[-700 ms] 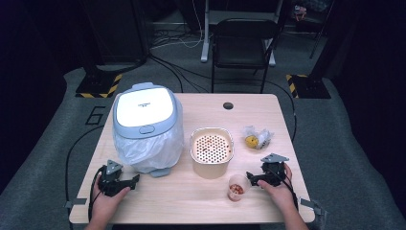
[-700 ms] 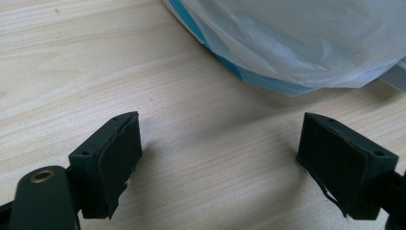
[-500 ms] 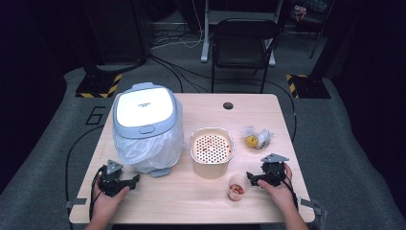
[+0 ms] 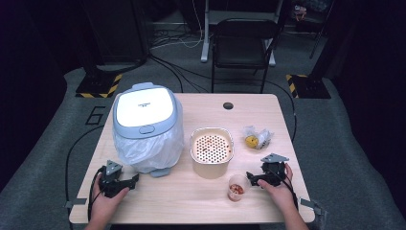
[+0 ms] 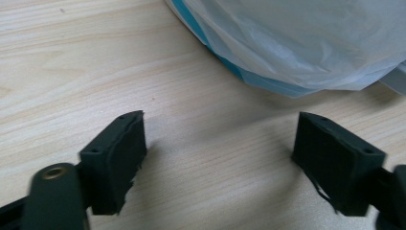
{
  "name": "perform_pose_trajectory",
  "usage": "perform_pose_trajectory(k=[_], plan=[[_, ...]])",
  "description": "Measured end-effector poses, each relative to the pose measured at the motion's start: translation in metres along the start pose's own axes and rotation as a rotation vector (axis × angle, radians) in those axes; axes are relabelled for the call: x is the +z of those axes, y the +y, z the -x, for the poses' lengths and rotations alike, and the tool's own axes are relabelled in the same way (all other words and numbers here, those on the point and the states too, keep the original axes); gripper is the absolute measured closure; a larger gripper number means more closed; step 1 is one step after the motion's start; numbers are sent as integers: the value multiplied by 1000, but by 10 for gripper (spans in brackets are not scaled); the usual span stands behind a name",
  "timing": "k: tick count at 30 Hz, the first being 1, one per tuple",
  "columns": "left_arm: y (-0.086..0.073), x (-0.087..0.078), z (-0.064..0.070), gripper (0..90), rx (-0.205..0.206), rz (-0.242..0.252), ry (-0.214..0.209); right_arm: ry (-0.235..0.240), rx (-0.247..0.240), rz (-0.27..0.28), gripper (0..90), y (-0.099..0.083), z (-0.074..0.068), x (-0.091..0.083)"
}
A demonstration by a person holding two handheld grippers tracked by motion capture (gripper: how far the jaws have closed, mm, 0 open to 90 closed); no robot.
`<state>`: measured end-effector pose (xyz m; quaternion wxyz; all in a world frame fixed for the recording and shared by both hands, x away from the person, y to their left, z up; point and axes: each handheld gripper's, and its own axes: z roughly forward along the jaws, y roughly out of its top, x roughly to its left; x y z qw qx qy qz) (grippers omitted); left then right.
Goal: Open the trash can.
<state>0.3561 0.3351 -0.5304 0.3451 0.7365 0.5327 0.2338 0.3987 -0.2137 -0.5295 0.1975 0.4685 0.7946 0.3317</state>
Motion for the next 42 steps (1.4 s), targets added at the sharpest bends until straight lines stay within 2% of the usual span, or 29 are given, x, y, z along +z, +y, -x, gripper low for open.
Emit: perform_pose_trajectory(k=[3,5,8,9,11,12,16,20,22,25,26,27,28,30,33,34,35,36,38,39,40,41,42], plan=[[-1,-1,-1,278,-12,18,10,-1,9,-1,0,0,-1,0],[-1,-4,-3,318,-23,11,8,-3,11,1,0,0,-1,0],[-1,-8,-4,356,-82,3,-14,-3,11,1,0,0,-1,0],[0,-10,-4,414,-80,5,-15,-3,11,2,0,0,-1,0],[0,-14,-2,444,-103,2,-8,-4,11,0,0,0,-1,0],[1,-16,0,465,-122,5,-21,-2,10,-1,0,0,-1,0],[6,-26,8,544,-155,28,-49,-3,11,1,0,0,-1,0],[10,-31,16,591,-136,41,-67,-3,11,1,0,0,-1,0],[14,-35,28,612,-101,37,-90,-3,11,1,0,0,-1,0],[18,-37,40,620,-84,51,-127,-3,11,1,0,0,-1,0],[18,-37,40,629,-84,51,-127,-3,11,1,0,0,-1,0],[20,-38,46,629,-52,39,-137,-3,11,1,0,0,-1,0],[21,-38,50,640,-41,40,-137,-3,11,1,0,0,-1,0],[21,-35,57,692,6,22,-124,-3,11,1,0,0,-1,0],[24,-33,61,729,60,17,-147,-3,10,1,0,0,-1,0],[25,-32,62,741,62,14,-148,-3,11,1,0,0,-1,0],[25,-31,65,757,45,18,-151,-3,11,1,0,0,-1,0],[25,-30,70,763,-28,10,-192,-3,11,1,0,0,-1,0],[27,-31,76,795,-33,15,-152,-3,11,1,0,0,-1,0],[28,-29,77,815,-9,36,-137,-3,10,1,0,0,-1,0],[30,-29,79,836,7,33,-150,-3,11,1,0,0,-1,0],[33,-28,76,870,97,41,-140,-3,10,1,0,0,-1,0],[35,-26,77,887,132,47,-131,-3,11,1,0,0,-1,0]])
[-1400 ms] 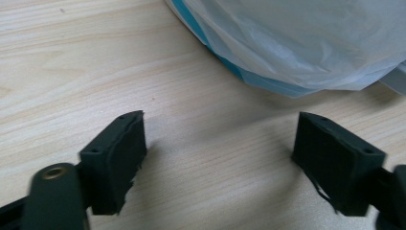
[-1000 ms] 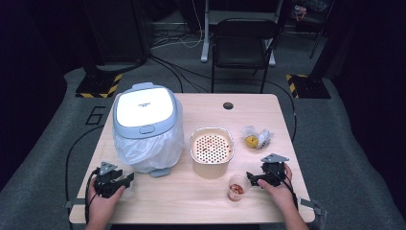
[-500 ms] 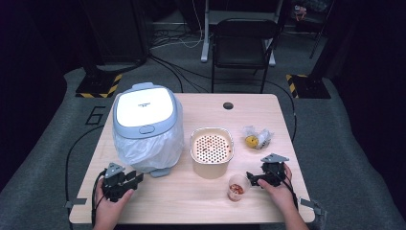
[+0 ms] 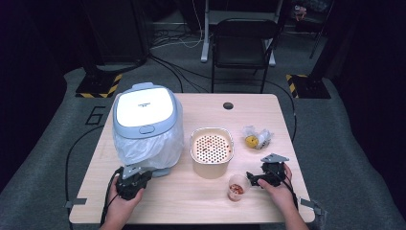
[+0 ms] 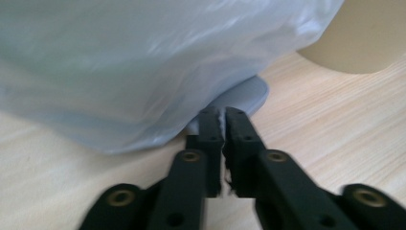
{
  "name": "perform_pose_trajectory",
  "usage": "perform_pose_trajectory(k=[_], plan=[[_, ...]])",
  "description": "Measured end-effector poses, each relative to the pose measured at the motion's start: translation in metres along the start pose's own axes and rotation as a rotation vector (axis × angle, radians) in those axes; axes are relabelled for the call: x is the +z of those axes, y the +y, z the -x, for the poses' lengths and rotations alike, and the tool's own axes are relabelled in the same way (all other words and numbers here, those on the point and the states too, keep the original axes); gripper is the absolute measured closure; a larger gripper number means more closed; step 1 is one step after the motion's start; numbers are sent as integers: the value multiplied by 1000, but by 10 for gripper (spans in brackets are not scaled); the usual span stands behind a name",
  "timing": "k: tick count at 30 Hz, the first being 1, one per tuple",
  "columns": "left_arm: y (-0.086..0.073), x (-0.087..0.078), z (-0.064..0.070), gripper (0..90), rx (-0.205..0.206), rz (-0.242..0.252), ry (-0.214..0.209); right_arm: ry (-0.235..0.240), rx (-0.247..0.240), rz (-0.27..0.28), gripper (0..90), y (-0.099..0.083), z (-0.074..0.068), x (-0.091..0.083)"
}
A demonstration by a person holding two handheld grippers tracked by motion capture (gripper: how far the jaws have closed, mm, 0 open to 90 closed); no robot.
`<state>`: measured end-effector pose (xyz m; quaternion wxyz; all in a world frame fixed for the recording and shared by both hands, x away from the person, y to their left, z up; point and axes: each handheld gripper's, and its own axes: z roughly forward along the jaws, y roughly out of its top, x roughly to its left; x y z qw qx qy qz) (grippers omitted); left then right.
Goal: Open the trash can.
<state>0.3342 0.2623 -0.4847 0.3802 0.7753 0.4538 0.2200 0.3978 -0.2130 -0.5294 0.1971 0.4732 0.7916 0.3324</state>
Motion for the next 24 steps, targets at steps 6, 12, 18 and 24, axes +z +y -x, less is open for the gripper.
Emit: perform_pose_trajectory(k=[6,12,18,24], plan=[[8,10,9,900,97,-31,19,0,0,0,0,0,0,0],[11,22,20,900,127,-43,30,0,0,0,0,0,0,0],[13,30,24,896,168,-68,54,0,0,-1,0,0,0,0],[16,35,24,893,205,-86,69,0,0,0,0,0,0,0]])
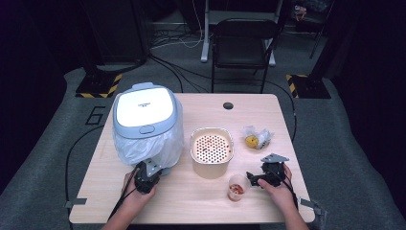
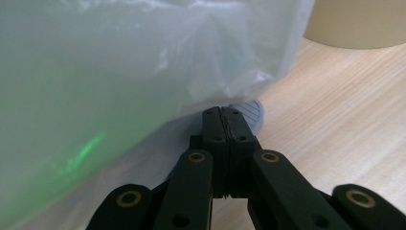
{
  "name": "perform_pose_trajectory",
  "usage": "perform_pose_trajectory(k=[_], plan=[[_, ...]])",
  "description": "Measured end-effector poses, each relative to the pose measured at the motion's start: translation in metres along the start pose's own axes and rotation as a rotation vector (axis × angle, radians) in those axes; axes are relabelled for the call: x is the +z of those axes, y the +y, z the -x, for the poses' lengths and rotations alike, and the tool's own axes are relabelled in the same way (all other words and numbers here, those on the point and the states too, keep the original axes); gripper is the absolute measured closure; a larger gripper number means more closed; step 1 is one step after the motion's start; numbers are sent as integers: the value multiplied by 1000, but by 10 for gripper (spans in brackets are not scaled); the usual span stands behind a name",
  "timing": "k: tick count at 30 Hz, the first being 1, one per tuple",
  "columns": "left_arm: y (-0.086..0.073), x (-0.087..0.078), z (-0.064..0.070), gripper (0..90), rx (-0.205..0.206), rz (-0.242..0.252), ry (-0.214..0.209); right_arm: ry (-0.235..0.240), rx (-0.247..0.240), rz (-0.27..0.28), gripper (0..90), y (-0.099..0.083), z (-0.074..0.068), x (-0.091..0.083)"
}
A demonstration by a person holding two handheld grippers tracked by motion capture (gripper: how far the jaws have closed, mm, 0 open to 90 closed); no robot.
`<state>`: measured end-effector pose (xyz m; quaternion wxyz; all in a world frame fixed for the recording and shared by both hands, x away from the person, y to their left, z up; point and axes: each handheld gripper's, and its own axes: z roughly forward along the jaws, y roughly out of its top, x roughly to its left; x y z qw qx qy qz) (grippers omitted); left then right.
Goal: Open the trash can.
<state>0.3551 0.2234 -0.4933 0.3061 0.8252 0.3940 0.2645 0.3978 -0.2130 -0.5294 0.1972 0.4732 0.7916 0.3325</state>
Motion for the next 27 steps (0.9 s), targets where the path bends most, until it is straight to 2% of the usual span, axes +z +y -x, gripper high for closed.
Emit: perform_pose_trajectory(k=[2,3,7,10,17,21,23,24,27], plan=[[1,1,0,893,-12,0,5,0,0,0,0,0,0,0],[2,1,0,897,-2,-17,1,0,0,-1,0,0,0,0],[5,4,1,900,35,-31,7,0,0,0,0,0,0,0],[6,6,0,900,27,-37,-7,0,0,0,0,0,0,0],[4,8,4,900,111,-46,31,0,0,0,0,0,0,0],[3,9,2,900,93,-36,10,0,0,0,0,0,0,0],[3,8,1,900,93,-48,1,0,0,0,0,0,0,0],[2,9,2,900,89,-40,6,0,0,-1,0,0,0,0],[0,10,3,900,109,-39,14,0,0,-1,0,0,0,0]])
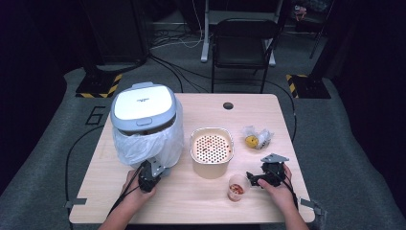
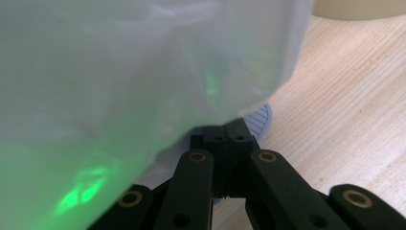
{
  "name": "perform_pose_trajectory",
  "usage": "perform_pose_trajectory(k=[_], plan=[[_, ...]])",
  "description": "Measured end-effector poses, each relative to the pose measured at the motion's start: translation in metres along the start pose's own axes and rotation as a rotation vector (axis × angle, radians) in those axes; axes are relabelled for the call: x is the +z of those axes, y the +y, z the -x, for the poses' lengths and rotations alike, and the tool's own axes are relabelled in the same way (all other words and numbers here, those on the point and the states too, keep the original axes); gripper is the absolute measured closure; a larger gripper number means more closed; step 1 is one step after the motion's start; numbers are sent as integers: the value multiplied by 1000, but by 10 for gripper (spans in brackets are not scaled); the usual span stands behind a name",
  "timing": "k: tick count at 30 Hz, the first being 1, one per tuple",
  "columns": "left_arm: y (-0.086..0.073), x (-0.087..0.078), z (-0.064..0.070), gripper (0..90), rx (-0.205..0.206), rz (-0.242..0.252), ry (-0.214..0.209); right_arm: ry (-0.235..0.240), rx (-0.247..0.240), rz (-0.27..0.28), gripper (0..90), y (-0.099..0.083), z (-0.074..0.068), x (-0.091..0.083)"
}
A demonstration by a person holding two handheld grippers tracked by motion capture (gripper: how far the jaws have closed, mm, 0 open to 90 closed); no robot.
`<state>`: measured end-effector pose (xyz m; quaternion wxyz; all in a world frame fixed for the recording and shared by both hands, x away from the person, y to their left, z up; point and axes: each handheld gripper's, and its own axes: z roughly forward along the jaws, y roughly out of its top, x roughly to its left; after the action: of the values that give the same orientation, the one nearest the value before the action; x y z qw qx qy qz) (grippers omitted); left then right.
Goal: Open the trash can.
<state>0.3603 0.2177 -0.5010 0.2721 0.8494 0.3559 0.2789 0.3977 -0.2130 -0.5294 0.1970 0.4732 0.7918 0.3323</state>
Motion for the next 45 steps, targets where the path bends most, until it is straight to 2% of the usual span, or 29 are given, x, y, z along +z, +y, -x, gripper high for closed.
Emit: perform_pose_trajectory(k=[3,5,9,10,12,13,14,15,16,18,20,26,32,33,39,40,45], plan=[[-2,3,1,900,-6,8,-9,0,0,0,0,0,0,0],[-4,6,1,900,2,-9,-7,0,0,0,0,0,0,0],[-5,7,2,900,-17,-2,-15,0,0,0,0,0,0,0],[-5,6,0,900,2,-19,-13,0,0,0,0,0,0,0],[-6,7,1,900,-26,8,-20,0,0,0,0,0,0,0],[-6,8,0,900,-31,10,-29,0,0,0,0,0,0,0],[-6,7,-2,900,-14,-10,-22,0,0,0,0,0,0,0],[-6,7,-1,900,-36,3,-36,0,0,0,0,0,0,0],[-6,8,-1,900,-38,6,-36,0,0,0,0,0,0,0],[-6,7,-1,900,-37,6,-37,0,0,0,0,0,0,0],[-6,6,-3,900,-18,-11,-29,1,1,0,0,0,0,0],[-6,7,-2,900,-33,0,-33,9,-3,0,0,0,1,0],[-5,8,-2,900,-34,-3,-32,9,-7,-1,0,0,2,0],[-5,7,-2,900,-24,-10,-37,9,-8,-1,0,0,2,0],[-4,7,-2,900,-31,-10,-31,2,-9,5,51,0,4,-2],[-4,7,-3,900,-21,-20,-29,3,-10,7,59,0,5,-2],[-5,7,-3,900,-29,-11,-31,3,22,3,66,1,6,-5]])
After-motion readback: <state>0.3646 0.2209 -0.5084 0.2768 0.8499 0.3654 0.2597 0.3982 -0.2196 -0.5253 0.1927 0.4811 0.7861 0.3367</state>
